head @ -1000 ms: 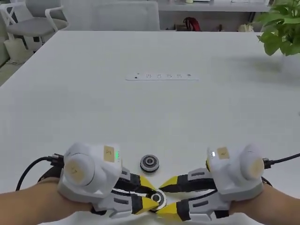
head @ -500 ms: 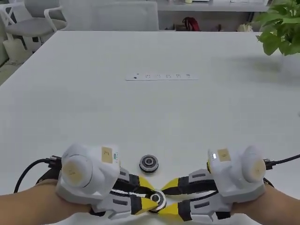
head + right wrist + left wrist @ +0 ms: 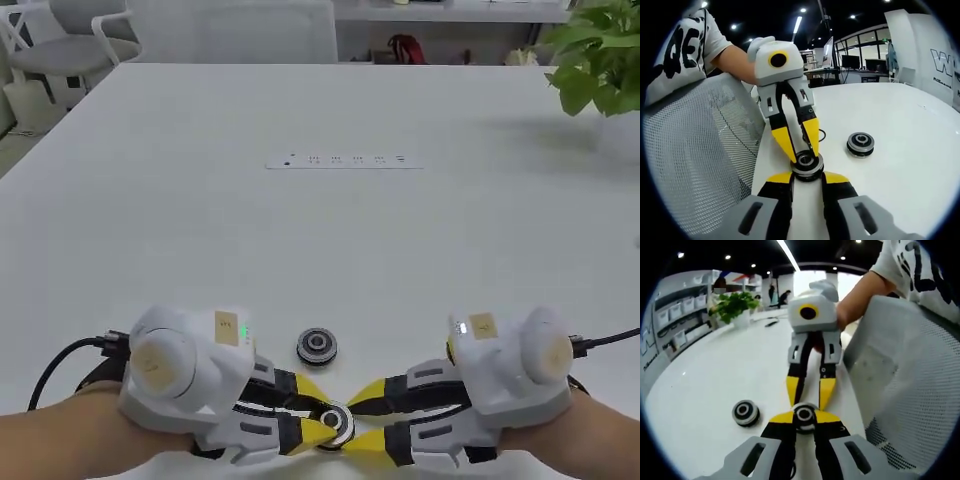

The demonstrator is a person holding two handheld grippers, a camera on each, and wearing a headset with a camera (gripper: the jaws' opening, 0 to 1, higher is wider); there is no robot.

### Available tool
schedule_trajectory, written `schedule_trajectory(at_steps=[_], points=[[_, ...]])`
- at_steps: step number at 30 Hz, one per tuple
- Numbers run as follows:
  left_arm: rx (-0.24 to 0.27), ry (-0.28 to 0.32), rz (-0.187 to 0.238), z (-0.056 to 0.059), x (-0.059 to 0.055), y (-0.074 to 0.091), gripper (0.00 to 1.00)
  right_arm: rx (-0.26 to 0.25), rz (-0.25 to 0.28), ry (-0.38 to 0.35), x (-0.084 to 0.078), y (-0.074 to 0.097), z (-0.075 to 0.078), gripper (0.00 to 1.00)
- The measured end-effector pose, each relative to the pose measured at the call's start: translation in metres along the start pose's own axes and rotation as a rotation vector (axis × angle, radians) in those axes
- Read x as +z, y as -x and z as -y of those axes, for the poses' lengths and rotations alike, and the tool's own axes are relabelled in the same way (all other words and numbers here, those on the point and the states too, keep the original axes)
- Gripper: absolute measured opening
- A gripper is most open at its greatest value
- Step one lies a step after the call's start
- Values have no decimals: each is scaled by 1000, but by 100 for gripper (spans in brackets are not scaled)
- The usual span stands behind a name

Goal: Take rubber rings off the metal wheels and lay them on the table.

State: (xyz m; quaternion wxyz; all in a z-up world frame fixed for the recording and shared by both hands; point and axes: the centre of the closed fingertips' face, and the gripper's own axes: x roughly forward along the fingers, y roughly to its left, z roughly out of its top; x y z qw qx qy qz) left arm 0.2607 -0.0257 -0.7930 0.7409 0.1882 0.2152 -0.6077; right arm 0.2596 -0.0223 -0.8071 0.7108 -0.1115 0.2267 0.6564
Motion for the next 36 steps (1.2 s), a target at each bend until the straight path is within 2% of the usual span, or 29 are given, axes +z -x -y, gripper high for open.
schedule_trajectory(at_steps=[9, 20, 24, 28, 29, 32, 33, 36], points=[[1, 3, 3, 0, 0, 0, 13, -2, 4, -7, -4, 5, 2, 10], [9, -6, -3, 0, -1, 0, 13, -9, -8, -31, -5, 6, 3, 4], [11, -13, -4, -1, -1, 0, 13, -13, -13, -64, -5, 6, 4, 0], [12, -15, -4, -1, -1, 0, 13, -16, -28, -100, -5, 6, 5, 0], [12, -15, -4, -1, -1, 0, 13, -17, -35, -132, -6, 6, 5, 0], [14, -17, -5, 0, -1, 0, 13, -15, -43, -148, -6, 5, 6, 0], [14, -18, -5, 0, -1, 0, 13, -18, -48, -186, -6, 6, 6, 0], [16, -19, -7, 0, 0, 0, 13, -15, -49, -205, -7, 6, 6, 0]])
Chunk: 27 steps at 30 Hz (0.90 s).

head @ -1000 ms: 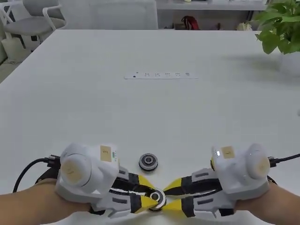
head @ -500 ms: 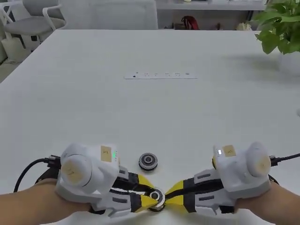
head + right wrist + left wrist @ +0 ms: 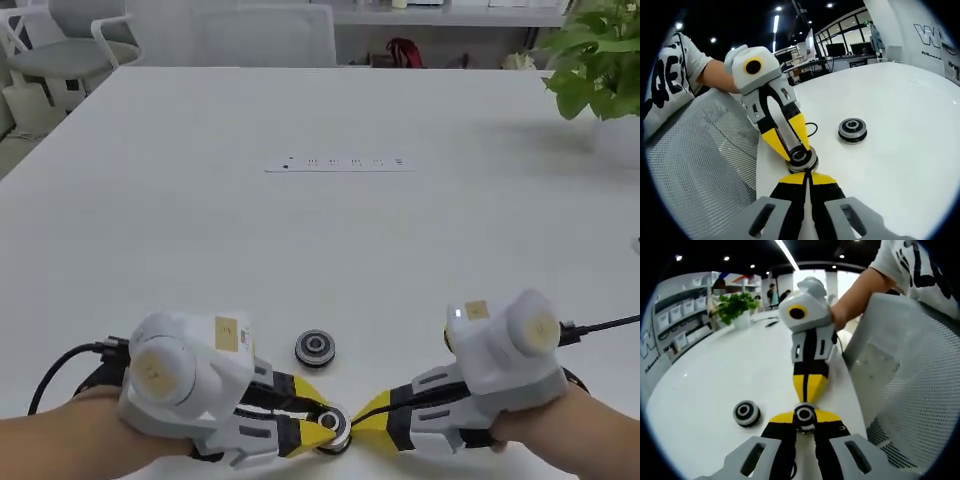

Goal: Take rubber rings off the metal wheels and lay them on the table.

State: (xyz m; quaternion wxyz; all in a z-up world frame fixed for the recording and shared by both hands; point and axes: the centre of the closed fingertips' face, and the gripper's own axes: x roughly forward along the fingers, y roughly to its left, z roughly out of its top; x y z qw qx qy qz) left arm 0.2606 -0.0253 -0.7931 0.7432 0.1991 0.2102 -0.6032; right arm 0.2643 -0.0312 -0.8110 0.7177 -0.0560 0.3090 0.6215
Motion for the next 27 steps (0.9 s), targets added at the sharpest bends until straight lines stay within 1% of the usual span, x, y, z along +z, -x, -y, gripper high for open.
schedule_trajectory(at_steps=[3, 5, 8, 12, 15, 18, 21, 24, 27], points=[[1, -1, -1, 0, 0, 0, 13, 1, 3, -34, 0, 0, 0, 0], [2, -1, 0, 0, 0, 0, 13, 10, 7, -39, -1, 1, 0, 0], [3, 0, -1, 0, 0, 0, 13, 14, 10, -34, 0, 0, 0, 0], [4, -3, -1, 0, 0, 0, 13, 10, 8, 17, 1, -1, -2, 0], [4, -6, -1, -1, 0, 0, 13, 8, 0, 20, 1, -1, -1, 0], [5, -9, -2, -1, 0, 0, 13, 5, 2, -3, 1, -1, 0, 0], [6, -8, -4, -1, 0, 0, 13, 7, 13, -63, 0, 0, 1, 0], [9, -11, -8, -1, 0, 0, 13, 13, 35, -113, 1, 1, 2, 0], [9, -10, -8, -1, 0, -1, 13, 15, 50, -140, 2, 3, 3, 0]])
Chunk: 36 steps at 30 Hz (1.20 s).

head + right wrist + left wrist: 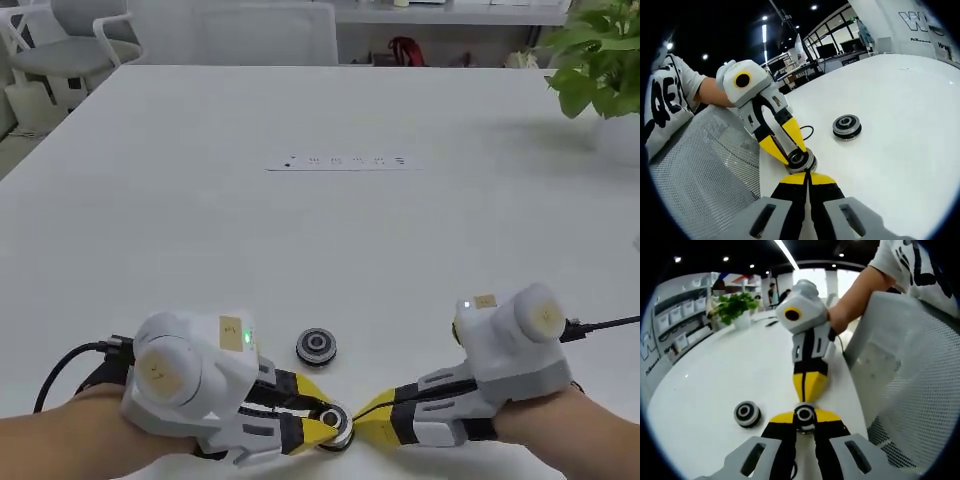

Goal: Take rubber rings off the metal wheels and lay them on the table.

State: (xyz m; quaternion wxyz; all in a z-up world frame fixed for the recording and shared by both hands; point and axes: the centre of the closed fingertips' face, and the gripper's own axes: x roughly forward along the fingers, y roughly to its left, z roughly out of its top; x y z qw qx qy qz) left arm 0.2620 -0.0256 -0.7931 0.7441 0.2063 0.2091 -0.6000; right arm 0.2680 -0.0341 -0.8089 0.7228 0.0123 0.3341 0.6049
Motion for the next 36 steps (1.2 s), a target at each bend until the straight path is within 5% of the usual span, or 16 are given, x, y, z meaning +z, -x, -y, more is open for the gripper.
schedule_trajectory(at_steps=[10, 36], points=[[9, -2, -9, -1, 0, -2, 12, 10, 83, -98, 12, 6, 2, 0], [12, -7, -20, -2, 0, -2, 12, 50, 79, -95, 17, 0, -10, 0]])
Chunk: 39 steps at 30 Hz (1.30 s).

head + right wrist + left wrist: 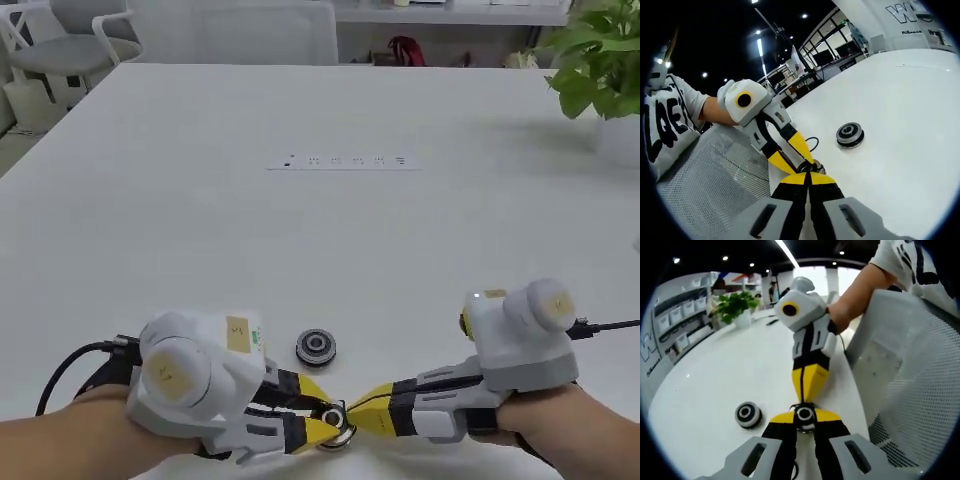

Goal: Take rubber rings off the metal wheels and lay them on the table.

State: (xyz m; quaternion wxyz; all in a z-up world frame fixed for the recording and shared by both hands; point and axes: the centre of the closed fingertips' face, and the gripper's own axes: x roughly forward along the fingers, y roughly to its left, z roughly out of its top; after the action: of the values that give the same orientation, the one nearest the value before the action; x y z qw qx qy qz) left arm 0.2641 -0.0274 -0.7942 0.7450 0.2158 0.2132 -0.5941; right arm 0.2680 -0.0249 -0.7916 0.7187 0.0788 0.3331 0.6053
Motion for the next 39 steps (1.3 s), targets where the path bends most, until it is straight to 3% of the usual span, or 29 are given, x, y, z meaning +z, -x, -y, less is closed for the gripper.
schedule_trajectory(at_steps=[7, 9, 10, 11, 26, 39], points=[[1, 2, -1, 0, 0, 0, 12, 21, 6, 5, 2, -2, -6, 0], [2, 2, 0, 0, 0, 0, 12, 47, 12, 13, 5, -6, -13, 0], [3, 2, 0, 0, 0, 0, 12, 91, -8, 41, 4, -7, -21, 0], [3, 1, 0, 0, 1, 0, 12, 52, -9, 61, 4, -8, -16, 0], [0, 17, 32, 0, 2, 0, 13, 6, 14, 41, 4, 0, -1, 0], [-39, 5, 39, 6, 7, 7, 23, 7, 26, 29, 6, 3, -1, 0]])
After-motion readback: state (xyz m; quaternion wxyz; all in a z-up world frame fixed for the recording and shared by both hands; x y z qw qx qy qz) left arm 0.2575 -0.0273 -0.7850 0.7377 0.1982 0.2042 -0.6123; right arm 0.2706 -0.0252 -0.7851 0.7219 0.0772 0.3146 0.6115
